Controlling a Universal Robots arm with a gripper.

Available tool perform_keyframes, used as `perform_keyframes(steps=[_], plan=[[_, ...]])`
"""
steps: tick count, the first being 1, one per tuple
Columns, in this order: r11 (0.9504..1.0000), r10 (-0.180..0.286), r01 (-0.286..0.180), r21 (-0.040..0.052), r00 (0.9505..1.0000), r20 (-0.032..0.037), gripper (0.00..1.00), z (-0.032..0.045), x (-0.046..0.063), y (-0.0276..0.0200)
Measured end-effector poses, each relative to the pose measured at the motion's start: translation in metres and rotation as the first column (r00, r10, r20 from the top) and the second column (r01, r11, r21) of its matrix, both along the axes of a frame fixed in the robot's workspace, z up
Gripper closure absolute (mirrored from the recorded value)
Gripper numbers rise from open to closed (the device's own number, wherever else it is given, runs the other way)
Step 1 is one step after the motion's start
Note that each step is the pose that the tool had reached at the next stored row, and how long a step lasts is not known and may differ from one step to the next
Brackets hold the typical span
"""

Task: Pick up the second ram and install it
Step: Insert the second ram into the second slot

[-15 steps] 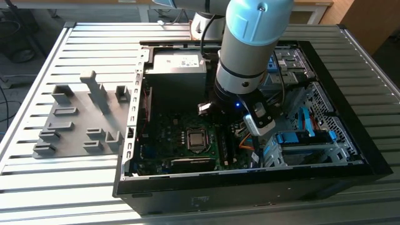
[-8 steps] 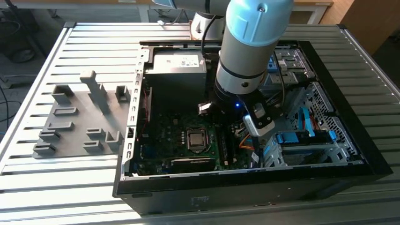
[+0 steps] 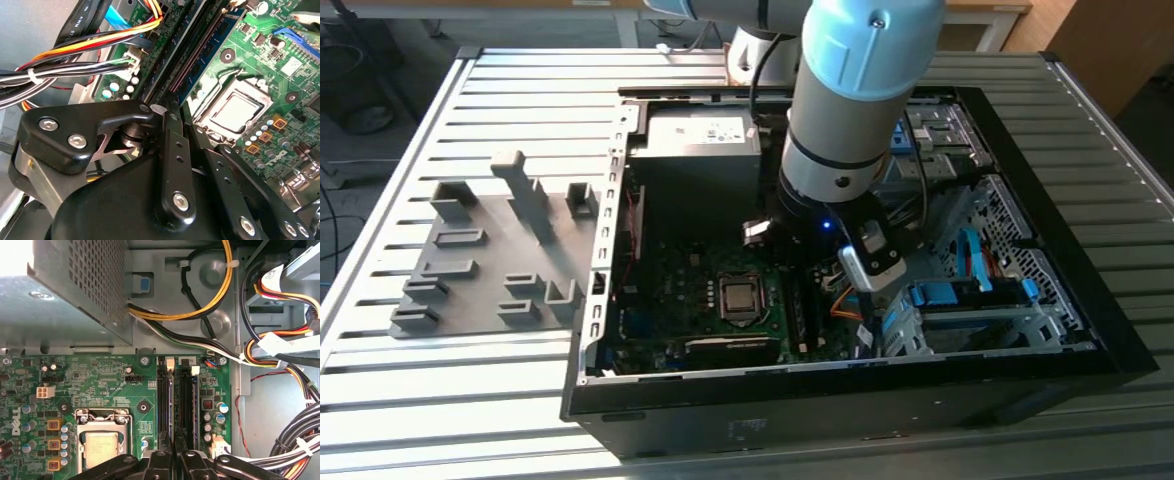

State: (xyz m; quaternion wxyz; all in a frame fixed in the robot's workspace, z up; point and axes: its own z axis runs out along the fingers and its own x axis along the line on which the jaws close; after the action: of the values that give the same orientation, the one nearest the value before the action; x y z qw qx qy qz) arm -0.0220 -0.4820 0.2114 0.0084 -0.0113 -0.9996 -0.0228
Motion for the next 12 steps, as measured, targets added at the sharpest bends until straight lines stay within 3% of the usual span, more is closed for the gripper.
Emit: perform_keyframes(steps=[12], plan=[[1.0000, 0.000, 0.000, -0.0001, 1.0000, 0.0000, 0.86, -0.0017, 0.0000, 0.0000]])
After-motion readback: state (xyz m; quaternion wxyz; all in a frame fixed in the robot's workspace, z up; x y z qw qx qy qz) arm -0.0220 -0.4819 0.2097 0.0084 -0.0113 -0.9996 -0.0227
